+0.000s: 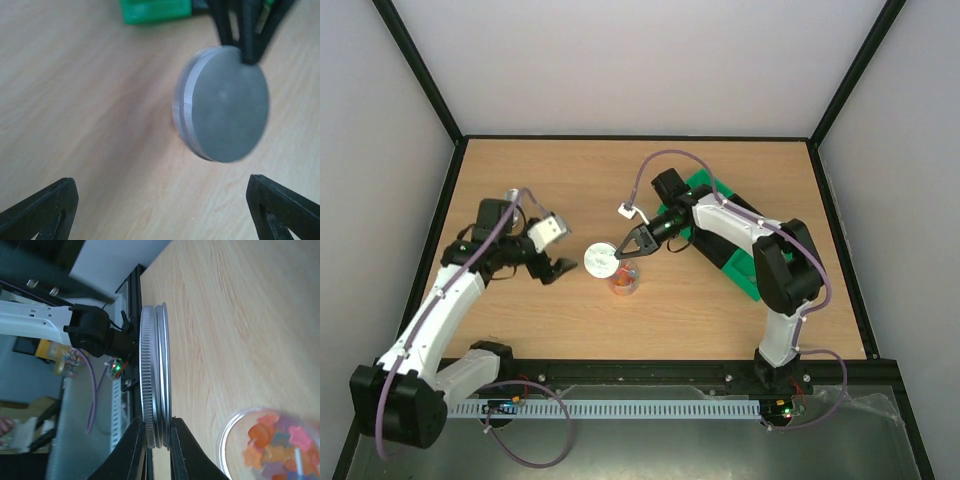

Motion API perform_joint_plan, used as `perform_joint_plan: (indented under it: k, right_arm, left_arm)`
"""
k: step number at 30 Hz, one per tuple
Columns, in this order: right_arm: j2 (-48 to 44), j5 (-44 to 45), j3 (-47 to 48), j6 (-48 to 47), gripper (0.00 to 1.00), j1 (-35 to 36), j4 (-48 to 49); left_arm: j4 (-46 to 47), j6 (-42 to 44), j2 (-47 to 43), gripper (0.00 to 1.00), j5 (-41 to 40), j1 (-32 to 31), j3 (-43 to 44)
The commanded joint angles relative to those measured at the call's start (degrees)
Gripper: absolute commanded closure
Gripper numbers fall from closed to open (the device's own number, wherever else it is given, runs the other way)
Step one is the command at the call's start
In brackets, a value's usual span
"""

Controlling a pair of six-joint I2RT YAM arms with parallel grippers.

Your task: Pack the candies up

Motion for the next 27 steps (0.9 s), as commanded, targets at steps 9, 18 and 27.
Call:
perform_joint_plan:
  k: [9,18,27]
  right_arm:
    - [5.67,-2.31,-1.39,5.11,0.99,-0.53,-10.06]
    - [7.41,-0.62,-2.09,5.95,0.99,-3.18,-9.68]
    - [8.31,0.16,-2.50,5.25,0.98,-4.47,-9.96]
  left_arm:
    - [9.54,1.30,1.08,0.08,-11.89,-15.35,-13.26]
    - [15.81,-1.63,7.75,0.19,-16.00,-21.88,-13.98]
    - [19.81,-3.27,11.94,0.25,-18.29,-26.13,-13.08]
